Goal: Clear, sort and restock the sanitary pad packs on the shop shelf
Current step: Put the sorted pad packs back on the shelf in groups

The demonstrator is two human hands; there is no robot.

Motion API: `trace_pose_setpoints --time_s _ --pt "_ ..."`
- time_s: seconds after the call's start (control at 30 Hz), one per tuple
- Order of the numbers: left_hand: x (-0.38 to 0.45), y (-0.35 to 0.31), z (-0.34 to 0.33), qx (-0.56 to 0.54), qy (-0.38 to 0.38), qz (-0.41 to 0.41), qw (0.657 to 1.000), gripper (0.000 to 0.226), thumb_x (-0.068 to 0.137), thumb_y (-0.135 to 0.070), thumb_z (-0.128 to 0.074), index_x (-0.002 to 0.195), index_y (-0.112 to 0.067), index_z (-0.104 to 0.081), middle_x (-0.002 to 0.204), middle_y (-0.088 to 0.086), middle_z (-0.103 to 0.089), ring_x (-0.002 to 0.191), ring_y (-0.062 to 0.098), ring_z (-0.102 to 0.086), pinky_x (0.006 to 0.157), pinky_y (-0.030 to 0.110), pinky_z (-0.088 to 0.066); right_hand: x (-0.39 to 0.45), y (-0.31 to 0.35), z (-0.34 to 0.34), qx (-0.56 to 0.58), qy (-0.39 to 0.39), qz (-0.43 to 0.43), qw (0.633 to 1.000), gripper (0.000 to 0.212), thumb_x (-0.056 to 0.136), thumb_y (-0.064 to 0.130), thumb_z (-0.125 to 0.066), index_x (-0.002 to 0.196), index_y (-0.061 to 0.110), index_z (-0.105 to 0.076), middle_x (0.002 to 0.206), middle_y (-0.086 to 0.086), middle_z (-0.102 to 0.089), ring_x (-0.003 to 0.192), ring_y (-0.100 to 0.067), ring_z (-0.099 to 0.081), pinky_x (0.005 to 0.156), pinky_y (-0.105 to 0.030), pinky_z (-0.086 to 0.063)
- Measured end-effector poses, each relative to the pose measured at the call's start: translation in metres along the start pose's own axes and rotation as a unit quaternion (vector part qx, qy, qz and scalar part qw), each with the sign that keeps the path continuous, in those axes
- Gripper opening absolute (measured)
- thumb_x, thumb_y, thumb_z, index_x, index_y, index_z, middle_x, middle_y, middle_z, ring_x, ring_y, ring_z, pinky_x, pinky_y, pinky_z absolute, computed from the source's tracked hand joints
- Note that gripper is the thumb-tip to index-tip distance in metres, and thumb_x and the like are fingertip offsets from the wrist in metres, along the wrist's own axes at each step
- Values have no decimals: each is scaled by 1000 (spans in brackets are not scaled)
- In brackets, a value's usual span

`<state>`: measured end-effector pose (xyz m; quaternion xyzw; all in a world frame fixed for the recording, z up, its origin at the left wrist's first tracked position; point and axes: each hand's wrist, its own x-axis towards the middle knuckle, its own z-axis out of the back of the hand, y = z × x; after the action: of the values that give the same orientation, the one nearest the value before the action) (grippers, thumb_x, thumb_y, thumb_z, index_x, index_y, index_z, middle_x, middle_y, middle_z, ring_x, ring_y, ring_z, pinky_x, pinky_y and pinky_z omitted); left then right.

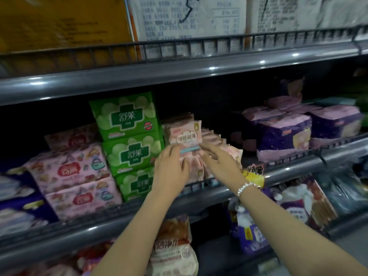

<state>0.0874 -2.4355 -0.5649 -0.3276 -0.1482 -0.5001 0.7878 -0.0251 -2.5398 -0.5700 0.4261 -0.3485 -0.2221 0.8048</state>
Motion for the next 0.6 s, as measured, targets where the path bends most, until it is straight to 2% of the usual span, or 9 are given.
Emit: trace_pose_setpoints --time_s 0.07,0.13,0.2,0.3,0.4,0.5,0.6 --pt "-33 0 -1 -32 -10 3 999 42 93 -14 -53 134 -7 -50 136 13 -50 127 29 -45 106 39 -36 -33 -3 -9 6 -7 7 1000 33 98 24 -54 130 18 -57 125 9 -59 111 1 -52 84 2 -35" --pt "-65 -1 -5 -60 -9 22 998 39 94 -15 -53 132 -7 -52 133 12 -52 125 28 -46 105 37 -36 -62 -9 -20 33 -14 -1 999 29 98 21 -55 126 17 -59 118 10 -62 106 3 -57 85 -2 -40" --pt "-97 -4 -12 -92 -2 42 995 38 96 -17 -52 132 -9 -52 132 9 -52 125 25 -46 103 34 -37 -93 -18 -29 58 -21 -16 998 26 97 19 -57 122 17 -61 108 14 -63 96 13 -57 85 -5 -43" --pt "-145 -8 -29 -134 18 82 987 37 98 -20 -50 134 -10 -51 132 6 -50 124 21 -46 101 29 -37 -139 -40 -45 71 -23 -46 996 20 96 19 -58 114 26 -60 102 18 -63 91 16 -57 85 -9 -46" --pt "-191 -3 -55 -149 58 121 980 37 98 -20 -50 133 -11 -52 131 7 -53 124 20 -46 99 23 -34 -183 -67 -60 75 -27 -90 993 18 96 20 -58 109 31 -60 98 24 -62 90 20 -56 80 -4 -43" --pt "-234 3 -85 -177 92 178 964 36 97 -19 -51 132 -11 -53 131 8 -54 121 22 -49 97 23 -34 -221 -101 -76 79 -29 -145 986 19 95 22 -59 112 30 -61 100 20 -64 94 10 -59 83 -7 -42" --pt "-273 11 -115 -190 130 247 941 36 97 -18 -51 133 -13 -52 133 6 -50 119 21 -50 89 18 -34 -255 -137 -92 81 -27 -194 977 22 94 18 -60 116 20 -63 103 11 -65 96 0 -60 82 -6 -42"
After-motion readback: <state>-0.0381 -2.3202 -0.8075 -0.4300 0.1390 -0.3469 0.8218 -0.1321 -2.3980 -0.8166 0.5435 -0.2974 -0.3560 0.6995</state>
